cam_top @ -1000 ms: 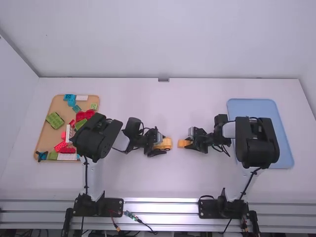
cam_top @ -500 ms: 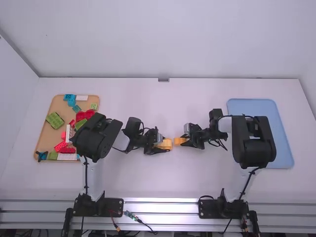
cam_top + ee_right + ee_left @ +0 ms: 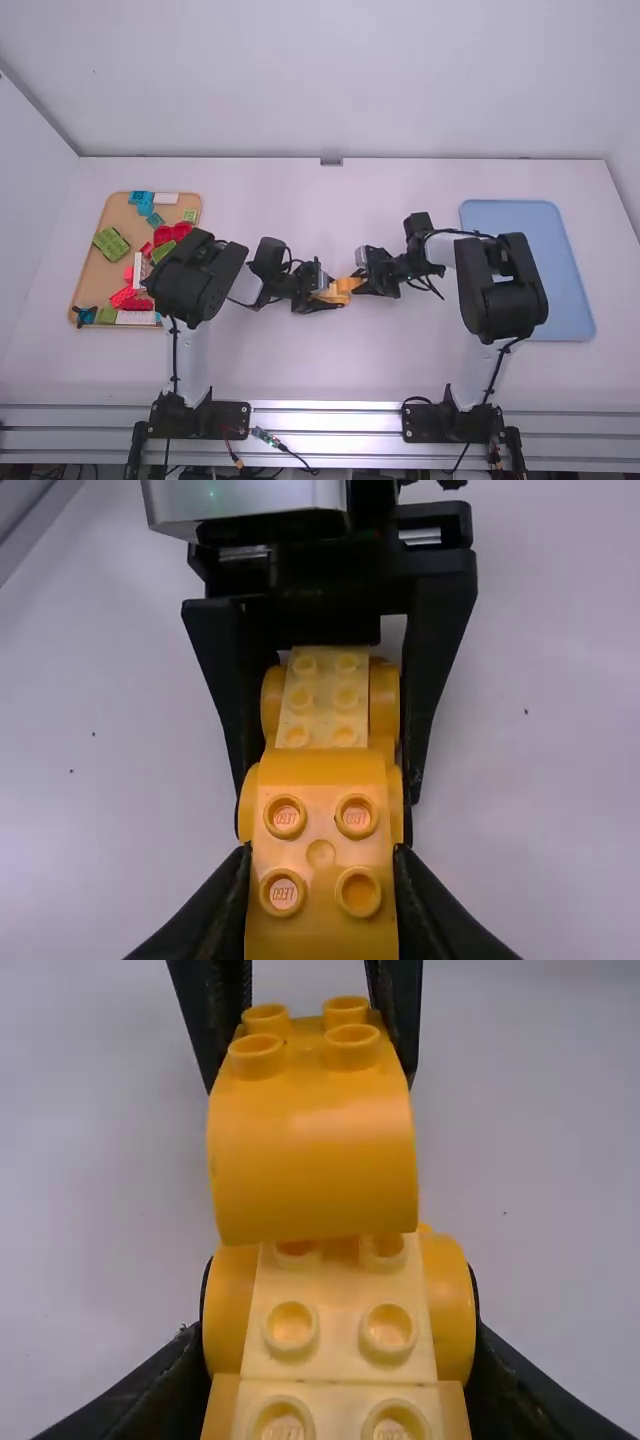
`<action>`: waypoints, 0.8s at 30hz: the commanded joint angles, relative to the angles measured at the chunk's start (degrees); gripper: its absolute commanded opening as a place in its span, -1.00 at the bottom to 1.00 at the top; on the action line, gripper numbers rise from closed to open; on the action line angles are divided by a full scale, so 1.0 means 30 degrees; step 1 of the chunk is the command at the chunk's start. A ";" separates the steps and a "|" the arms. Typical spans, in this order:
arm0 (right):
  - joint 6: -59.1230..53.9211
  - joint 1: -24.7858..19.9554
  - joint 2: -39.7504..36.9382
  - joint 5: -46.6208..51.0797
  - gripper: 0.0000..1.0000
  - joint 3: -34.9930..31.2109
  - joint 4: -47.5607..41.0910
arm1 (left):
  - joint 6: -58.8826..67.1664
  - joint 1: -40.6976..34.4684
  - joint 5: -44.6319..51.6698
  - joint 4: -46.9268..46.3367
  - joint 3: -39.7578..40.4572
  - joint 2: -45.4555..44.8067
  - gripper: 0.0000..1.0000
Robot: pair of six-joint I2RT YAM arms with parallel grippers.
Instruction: Assemble lego blocks to make yellow taxi
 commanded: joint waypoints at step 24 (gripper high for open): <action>0.6054 0.2157 -0.3621 0.1982 -0.99 -0.3628 0.6659 | -0.0153 0.0109 -0.0597 -0.0277 0.0182 0.0306 -0.10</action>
